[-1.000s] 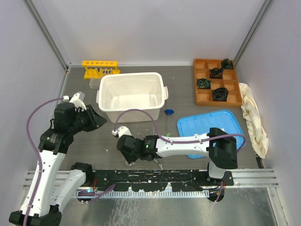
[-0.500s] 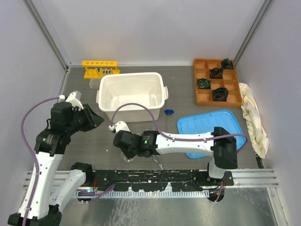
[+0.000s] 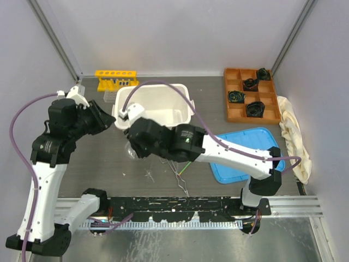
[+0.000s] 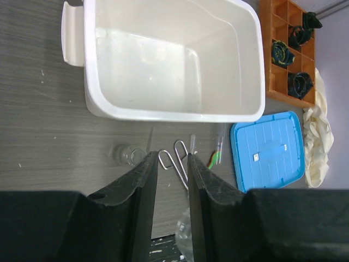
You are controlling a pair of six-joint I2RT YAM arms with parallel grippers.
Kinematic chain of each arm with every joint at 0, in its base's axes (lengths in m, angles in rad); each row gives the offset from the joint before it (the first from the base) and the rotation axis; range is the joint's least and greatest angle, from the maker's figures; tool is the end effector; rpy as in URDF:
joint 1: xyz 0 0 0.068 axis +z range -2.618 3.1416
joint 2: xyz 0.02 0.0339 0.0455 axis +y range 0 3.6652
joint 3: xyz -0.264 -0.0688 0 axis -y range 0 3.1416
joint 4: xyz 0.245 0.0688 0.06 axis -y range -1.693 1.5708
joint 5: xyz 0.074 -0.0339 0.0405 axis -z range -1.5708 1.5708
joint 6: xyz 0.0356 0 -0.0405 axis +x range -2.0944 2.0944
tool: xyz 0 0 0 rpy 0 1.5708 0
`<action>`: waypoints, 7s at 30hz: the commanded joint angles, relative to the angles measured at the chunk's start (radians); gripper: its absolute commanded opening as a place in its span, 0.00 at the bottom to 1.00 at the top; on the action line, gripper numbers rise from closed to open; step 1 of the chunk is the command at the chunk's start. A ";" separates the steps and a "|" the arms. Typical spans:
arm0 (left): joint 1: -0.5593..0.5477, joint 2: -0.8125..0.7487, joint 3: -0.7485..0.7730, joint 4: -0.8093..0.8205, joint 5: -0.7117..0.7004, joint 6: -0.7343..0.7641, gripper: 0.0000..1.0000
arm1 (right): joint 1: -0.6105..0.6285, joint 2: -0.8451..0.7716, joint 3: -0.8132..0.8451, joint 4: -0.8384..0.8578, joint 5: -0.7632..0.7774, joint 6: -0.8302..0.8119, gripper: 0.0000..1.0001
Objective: Organize the chemistry lab equipment
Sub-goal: Place the collection bottle in the storage box, then pick up the chemistry item at the center of the board.
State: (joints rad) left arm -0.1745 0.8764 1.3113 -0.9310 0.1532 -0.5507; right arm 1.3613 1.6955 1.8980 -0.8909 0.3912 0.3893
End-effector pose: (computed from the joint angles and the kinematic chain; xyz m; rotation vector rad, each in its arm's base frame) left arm 0.1409 -0.0304 0.4220 -0.3004 2.0950 -0.5985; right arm 0.0888 0.3526 0.4156 -0.8611 2.0789 0.5278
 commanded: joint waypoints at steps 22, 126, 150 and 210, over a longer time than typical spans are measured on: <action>0.003 0.816 0.691 0.026 0.035 -0.001 0.22 | -0.583 0.533 0.714 0.054 -0.339 -0.252 0.01; -0.054 0.730 0.317 0.066 0.024 0.058 0.30 | -0.654 0.670 0.539 0.197 -0.265 -0.232 0.44; -0.202 0.546 0.307 -0.109 -0.071 0.141 0.30 | -0.682 0.219 0.292 0.165 -0.006 -0.270 0.53; -0.454 0.333 -0.439 0.256 -0.459 -0.306 0.24 | -0.683 -0.194 -0.287 0.334 0.083 -0.184 0.51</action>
State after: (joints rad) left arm -0.6128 1.1858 0.8665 -0.7544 -0.2710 -0.8021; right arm 0.6762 1.5581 1.6150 -0.6064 0.4625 0.1894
